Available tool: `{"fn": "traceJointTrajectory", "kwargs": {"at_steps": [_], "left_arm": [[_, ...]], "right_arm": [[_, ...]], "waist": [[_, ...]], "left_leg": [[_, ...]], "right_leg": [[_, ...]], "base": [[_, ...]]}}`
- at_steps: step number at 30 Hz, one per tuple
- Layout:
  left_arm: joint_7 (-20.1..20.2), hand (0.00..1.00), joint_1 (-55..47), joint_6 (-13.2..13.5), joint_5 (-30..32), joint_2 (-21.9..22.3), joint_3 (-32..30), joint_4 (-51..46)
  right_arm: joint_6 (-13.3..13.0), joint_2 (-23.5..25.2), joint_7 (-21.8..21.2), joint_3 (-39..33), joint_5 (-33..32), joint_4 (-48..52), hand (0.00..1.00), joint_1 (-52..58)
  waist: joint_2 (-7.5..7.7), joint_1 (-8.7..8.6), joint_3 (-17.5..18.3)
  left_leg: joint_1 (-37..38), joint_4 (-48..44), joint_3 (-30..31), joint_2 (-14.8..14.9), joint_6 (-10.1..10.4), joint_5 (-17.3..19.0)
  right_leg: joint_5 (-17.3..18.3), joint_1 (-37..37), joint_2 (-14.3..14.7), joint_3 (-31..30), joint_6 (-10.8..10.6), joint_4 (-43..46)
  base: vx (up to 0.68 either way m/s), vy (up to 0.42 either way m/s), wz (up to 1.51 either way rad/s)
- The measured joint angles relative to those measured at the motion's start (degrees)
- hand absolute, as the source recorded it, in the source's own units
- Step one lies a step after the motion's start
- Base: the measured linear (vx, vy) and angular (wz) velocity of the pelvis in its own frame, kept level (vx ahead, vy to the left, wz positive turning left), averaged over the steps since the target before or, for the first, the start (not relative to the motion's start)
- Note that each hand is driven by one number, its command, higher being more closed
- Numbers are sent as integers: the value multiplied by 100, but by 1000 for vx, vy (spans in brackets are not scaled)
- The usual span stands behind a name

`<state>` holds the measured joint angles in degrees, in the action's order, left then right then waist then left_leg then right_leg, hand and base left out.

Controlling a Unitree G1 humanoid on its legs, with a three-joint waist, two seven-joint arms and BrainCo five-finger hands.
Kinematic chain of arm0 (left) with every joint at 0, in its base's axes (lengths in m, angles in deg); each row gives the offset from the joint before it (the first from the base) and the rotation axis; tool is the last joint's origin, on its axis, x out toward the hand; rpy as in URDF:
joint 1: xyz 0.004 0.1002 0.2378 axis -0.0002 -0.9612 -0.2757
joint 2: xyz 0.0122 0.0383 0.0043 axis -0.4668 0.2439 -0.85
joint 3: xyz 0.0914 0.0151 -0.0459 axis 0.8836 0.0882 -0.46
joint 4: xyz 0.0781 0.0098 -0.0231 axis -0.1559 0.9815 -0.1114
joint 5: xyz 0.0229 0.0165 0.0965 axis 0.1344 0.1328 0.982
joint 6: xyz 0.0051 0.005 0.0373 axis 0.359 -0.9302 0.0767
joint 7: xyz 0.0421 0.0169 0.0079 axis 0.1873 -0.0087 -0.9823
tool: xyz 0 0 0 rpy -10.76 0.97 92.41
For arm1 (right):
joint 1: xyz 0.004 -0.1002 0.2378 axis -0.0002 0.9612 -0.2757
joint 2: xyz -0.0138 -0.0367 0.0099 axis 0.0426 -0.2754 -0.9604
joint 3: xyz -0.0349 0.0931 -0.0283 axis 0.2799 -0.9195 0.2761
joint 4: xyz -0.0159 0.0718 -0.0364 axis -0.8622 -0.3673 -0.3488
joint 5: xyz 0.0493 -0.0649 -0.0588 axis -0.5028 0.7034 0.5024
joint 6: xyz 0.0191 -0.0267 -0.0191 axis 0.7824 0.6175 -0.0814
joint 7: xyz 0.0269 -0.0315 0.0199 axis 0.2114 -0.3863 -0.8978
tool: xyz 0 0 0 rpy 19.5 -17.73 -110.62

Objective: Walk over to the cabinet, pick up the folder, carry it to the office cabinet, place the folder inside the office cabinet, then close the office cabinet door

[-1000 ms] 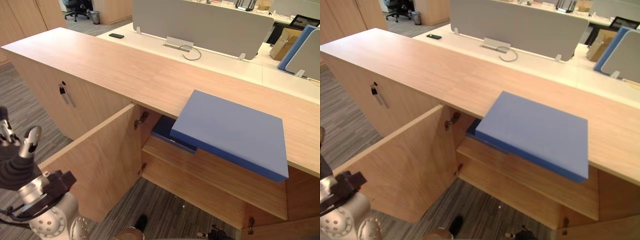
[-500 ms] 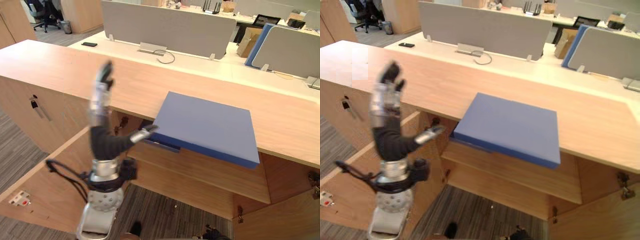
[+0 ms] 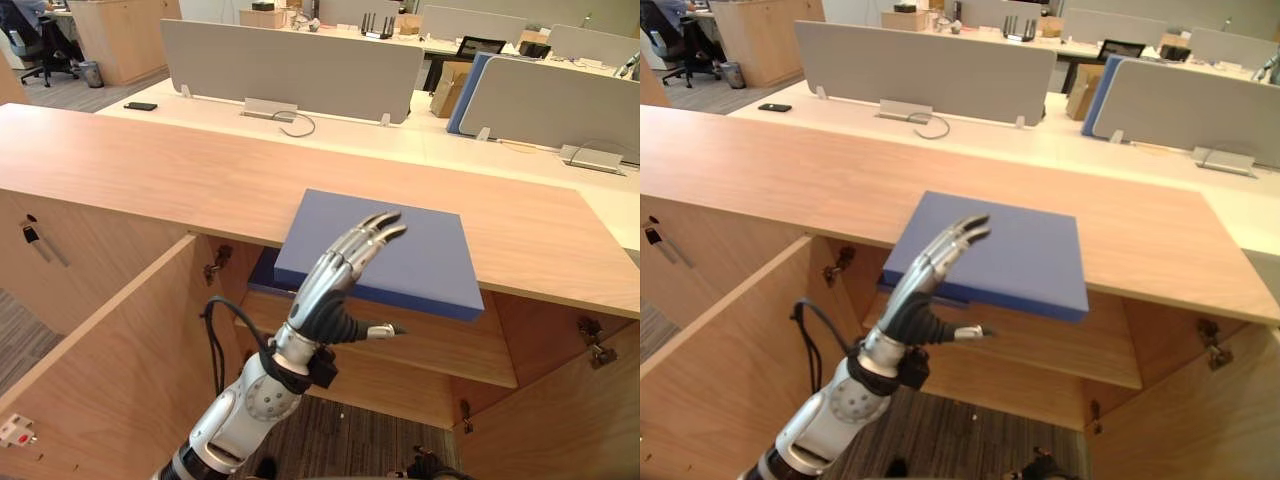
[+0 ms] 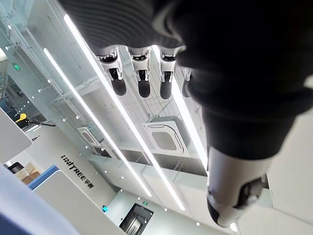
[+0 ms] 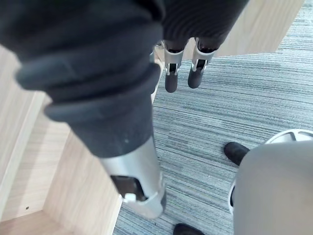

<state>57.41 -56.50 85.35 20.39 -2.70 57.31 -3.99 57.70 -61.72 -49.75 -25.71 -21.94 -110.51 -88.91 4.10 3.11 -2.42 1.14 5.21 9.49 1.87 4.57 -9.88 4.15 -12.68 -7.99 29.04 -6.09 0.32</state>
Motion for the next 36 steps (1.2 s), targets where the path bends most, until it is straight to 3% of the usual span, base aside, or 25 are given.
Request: {"fn": "traceJointTrajectory", "kwargs": {"at_steps": [12,21,28,36], "left_arm": [[155,0,39,-25,750,-324,-19,480],[-58,0,90,-336,1072,-424,-514,990],[-262,0,85,-693,1504,-216,-933,1501],[-308,0,90,-821,1766,-97,-1097,1906]], "right_arm": [[48,-13,-44,-102,298,-6,0,-3],[72,-13,-90,-124,366,-11,0,-2],[97,-7,-85,-299,516,98,0,-3],[98,2,-85,-302,519,187,0,-21]], "waist": [[-2,-147,130],[-63,-286,176],[-142,-362,96],[-138,-408,-21]], "left_leg": [[12,-1,-186,49,10,27],[197,7,-276,44,25,90],[189,8,-287,31,10,107],[323,6,-334,19,38,176]], "right_leg": [[-30,68,15,-185,23,0],[-52,-67,6,-253,16,-96],[-58,-75,2,-252,11,-159],[-64,-255,11,-255,0,-259]], "base": [[3,-2,-8],[-14,8,-6],[10,2,-1],[51,-8,-1]]}}
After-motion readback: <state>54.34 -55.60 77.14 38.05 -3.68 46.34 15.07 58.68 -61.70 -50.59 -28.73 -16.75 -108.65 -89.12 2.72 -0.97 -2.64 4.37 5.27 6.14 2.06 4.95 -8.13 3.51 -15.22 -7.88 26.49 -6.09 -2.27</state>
